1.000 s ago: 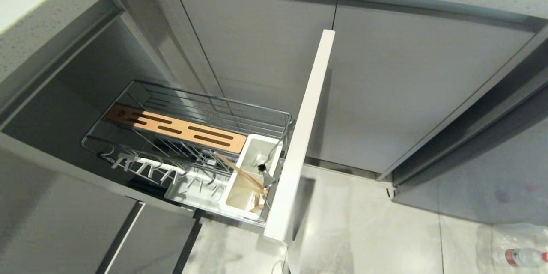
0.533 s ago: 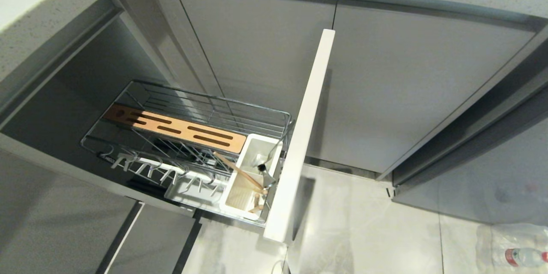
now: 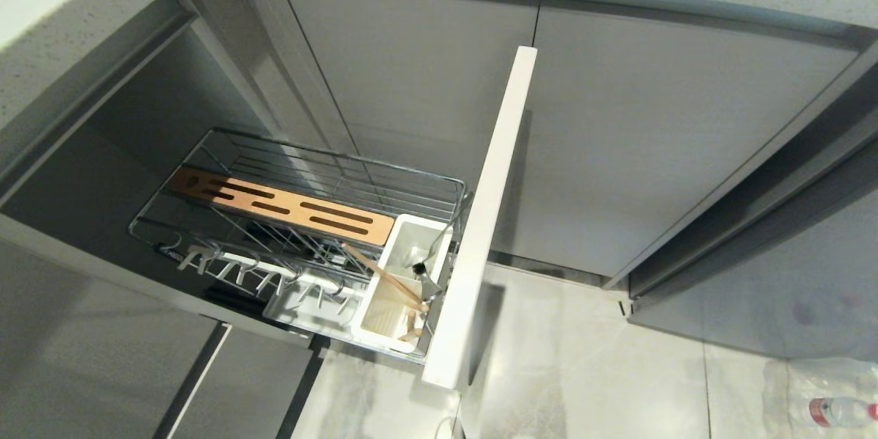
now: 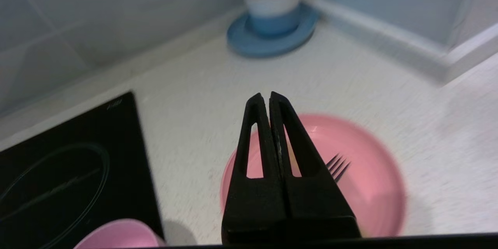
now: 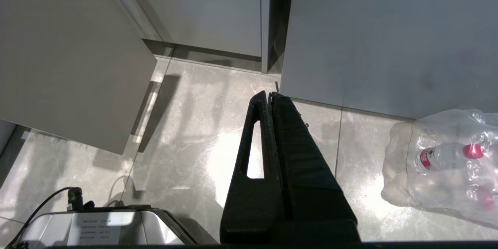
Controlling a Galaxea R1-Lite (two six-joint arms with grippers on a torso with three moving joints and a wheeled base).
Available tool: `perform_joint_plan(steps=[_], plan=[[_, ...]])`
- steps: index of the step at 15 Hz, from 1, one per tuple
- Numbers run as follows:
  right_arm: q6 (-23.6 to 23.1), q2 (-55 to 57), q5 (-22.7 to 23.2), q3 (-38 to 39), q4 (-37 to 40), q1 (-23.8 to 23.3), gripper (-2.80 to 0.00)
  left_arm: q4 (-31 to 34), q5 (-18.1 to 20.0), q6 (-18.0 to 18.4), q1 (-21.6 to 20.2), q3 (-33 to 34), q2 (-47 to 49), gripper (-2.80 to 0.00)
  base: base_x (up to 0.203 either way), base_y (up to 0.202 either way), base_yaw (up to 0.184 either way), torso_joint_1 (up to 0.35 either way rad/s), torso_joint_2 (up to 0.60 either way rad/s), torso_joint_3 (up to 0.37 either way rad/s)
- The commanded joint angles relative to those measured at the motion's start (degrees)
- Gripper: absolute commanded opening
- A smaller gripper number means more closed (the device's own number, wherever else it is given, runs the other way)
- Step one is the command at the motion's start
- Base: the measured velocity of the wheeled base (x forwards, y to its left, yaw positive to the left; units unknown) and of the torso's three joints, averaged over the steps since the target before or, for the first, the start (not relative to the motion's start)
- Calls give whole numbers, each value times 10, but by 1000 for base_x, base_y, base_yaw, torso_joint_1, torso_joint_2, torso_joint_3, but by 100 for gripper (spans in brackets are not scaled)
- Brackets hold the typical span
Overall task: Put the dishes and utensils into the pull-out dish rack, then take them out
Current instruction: Pick up the bowl and place it in the cupboard
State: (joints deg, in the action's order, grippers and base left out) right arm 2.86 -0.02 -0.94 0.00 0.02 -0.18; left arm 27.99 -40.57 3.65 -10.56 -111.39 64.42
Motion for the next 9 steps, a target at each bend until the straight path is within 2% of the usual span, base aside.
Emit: perform_joint_plan(steps=[1,3,5,7,9], plan=[[0,0,0,1,0,0,-280,46,7,-8,-32,-2,32,-280,0,0,0,0,0,0],[0,0,0,1,0,0,-280,142,78,-28,-81,-2,49,-280,0,0,0,0,0,0],[0,0,0,1,0,0,-280,193,150,-73,-133,-2,61,-280,0,0,0,0,0,0],[0,0,0,1,0,0,-280,218,205,-126,-183,-3,63,-280,0,0,0,0,0,0],[0,0,0,1,0,0,-280,221,229,-177,-206,-3,48,-280,0,0,0,0,0,0]])
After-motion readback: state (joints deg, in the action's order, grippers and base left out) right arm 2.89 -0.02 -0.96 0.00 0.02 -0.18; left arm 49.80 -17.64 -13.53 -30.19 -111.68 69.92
